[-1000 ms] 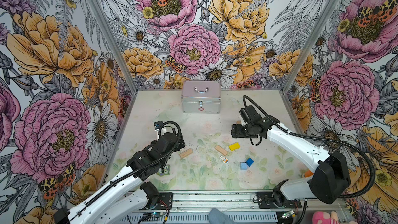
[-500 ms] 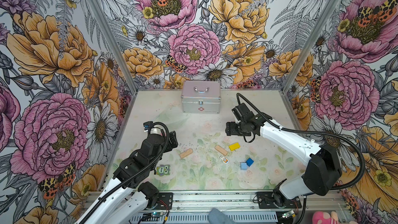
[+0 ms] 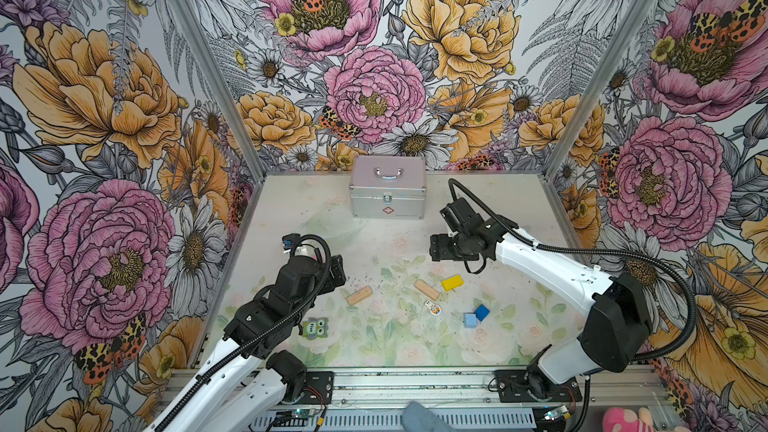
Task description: Build the wood block tower
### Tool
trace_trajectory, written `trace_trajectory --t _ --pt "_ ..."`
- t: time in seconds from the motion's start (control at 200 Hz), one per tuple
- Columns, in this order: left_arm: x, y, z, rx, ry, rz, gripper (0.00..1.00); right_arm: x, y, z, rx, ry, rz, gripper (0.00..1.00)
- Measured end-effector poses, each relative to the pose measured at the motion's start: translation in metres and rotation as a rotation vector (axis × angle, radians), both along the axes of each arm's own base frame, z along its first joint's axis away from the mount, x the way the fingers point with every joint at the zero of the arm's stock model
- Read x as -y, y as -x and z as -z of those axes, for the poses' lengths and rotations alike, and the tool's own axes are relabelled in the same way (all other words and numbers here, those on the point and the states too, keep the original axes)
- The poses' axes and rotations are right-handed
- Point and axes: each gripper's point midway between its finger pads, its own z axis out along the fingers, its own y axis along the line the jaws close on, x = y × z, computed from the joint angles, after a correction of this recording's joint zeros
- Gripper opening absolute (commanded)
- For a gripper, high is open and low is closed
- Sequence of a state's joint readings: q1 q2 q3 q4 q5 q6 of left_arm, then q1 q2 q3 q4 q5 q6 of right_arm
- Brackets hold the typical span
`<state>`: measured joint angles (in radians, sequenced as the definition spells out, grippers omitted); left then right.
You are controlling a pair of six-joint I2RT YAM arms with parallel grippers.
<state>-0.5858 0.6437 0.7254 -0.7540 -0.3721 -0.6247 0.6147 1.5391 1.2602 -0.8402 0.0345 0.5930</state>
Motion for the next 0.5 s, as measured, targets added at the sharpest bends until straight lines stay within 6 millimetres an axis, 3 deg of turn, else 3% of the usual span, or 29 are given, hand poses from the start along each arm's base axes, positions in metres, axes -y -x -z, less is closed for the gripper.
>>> trace_trajectory --t 0.255,0.5 --pt "0.009 -0.010 0.010 -0.037 -0.016 0.009 0.99 0.006 -0.001 0.018 -0.035 0.059 -0.010 0.84" --pt "0.016 -0.016 0.013 -0.051 -0.012 0.023 0.99 0.010 -0.004 0.019 -0.031 0.072 -0.015 0.85"
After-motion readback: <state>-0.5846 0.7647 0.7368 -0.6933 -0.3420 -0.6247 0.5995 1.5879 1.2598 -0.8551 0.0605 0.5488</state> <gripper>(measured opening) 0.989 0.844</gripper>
